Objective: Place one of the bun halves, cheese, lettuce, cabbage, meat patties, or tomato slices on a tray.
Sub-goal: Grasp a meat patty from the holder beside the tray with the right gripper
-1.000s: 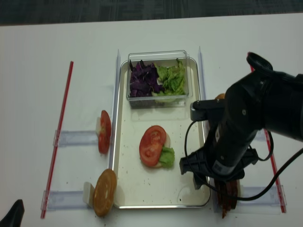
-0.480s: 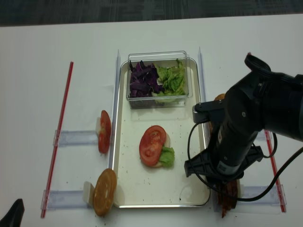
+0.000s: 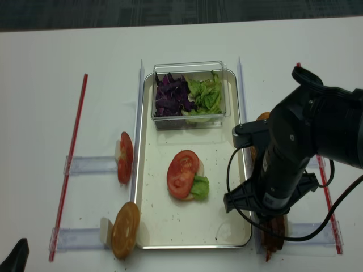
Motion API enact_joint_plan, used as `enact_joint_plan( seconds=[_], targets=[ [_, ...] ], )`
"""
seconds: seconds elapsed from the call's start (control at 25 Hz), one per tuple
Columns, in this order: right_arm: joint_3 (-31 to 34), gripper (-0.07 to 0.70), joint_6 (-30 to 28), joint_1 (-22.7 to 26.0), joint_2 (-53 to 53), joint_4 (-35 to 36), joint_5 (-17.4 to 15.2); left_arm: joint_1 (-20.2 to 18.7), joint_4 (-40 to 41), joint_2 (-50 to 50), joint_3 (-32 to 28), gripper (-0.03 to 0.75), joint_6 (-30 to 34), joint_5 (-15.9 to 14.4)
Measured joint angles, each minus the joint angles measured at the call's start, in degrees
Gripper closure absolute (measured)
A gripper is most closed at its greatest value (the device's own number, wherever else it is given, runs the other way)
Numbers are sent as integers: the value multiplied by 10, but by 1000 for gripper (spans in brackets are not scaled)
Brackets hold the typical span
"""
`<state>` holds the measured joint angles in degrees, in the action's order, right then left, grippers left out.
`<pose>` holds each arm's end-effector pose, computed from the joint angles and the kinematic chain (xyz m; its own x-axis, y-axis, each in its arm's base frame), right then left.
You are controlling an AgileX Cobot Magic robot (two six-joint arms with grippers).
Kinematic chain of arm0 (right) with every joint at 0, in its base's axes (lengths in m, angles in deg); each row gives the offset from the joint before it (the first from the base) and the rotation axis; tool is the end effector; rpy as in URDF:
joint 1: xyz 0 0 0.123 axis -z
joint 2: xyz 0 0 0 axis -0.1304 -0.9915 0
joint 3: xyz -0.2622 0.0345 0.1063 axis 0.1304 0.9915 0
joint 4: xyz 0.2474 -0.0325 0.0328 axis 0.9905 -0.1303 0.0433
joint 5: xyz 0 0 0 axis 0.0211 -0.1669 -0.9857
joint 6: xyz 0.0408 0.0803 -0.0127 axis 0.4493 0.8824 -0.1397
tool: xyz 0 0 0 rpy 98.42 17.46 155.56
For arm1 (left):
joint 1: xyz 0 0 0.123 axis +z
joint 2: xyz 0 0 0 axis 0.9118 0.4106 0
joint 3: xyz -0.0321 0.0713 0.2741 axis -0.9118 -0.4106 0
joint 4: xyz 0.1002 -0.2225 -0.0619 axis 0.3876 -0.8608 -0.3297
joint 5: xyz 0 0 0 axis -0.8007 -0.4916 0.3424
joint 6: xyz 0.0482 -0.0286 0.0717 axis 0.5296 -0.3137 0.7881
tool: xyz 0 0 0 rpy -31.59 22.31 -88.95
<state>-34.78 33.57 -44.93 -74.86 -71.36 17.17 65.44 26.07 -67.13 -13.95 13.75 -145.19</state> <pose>0.1862 0.1576 0.1803 -0.9795 -0.1859 0.0770 -0.1773 0.9783 0.1071 -0.0116 0.0071 0.2654 -0.5507 -0.0412 -0.8337 -0.0835 0.9965 0.0060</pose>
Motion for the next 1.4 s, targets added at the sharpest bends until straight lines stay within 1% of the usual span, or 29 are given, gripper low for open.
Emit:
enact_joint_plan(
  seconds=[0.4, 0.56, 0.92, 1.0, 1.4],
  targets=[
    [0, 519, 4, 0, 11, -1, -3, 0, 0, 0, 0, 26, 0, 0],
    [-4, 519, 11, 0, 34, -5, -17, 0, 0, 0, 0, 26, 0, 0],
    [-57, 519, 16, 0, 68, -15, -66, 0, 0, 0, 0, 26, 0, 0],
    [-64, 519, 19, 0, 68, -16, -71, 0, 0, 0, 0, 26, 0, 0],
    [-68, 519, 21, 0, 68, -26, -74, 0, 0, 0, 0, 26, 0, 0]
  ],
)
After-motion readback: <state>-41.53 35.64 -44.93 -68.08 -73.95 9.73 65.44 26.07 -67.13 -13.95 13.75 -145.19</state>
